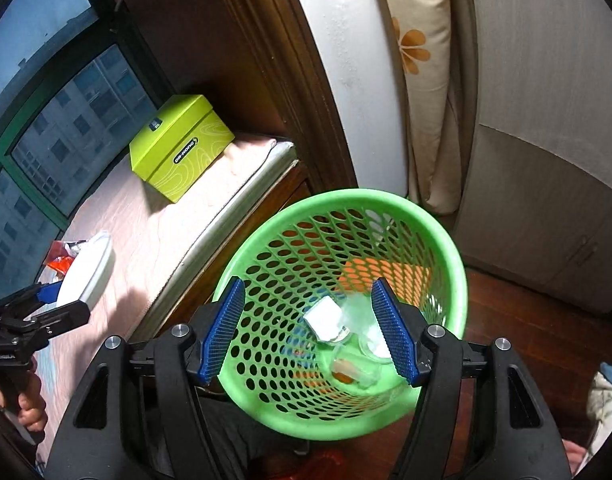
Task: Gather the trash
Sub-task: 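Carry the clear container into the basket and release it while the left carries the white lid over, then open the left gripper over the basket to drop the white lid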
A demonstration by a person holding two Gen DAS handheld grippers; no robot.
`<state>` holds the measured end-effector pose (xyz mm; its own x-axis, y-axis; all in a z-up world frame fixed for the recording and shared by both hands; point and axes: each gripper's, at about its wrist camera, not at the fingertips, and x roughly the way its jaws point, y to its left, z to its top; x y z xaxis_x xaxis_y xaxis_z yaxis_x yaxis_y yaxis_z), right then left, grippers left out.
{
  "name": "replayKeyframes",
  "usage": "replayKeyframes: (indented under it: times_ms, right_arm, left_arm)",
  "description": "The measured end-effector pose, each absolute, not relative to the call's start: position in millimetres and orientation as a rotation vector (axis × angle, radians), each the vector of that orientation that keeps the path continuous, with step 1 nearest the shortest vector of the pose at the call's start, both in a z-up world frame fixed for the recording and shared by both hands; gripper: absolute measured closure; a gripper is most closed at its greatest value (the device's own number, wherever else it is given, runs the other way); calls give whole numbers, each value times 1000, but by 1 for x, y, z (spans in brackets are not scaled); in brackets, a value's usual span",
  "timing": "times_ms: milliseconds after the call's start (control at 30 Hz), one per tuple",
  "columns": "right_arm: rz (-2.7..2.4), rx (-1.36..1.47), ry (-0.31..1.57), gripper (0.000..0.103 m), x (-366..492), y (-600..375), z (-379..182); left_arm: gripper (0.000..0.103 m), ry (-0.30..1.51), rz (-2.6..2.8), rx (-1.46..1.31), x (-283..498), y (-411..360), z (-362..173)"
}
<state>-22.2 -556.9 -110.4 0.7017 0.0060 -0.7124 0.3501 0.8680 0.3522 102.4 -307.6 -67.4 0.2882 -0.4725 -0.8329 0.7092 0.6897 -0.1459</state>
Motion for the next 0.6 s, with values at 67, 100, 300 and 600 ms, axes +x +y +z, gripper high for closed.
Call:
replayKeyframes:
  times_ms: [67,100,300,600]
  right_arm:
    - [-210,491,768,35,-27,-561,-107]
    - [-215,489,764,34,-29,-562,-105]
    - [-247,483,735,31,-44,-574,-96]
    - [-268,518,708,29,-61,-584,-93]
  left_arm:
    - [19,1007,-814,292,100,-319,-71]
    - [19,1010,-818,303,98,-324,-74]
    - [18,1042,-837,349,90,-354,-91]
    - [17,1102,-868,367,83,-384,-115]
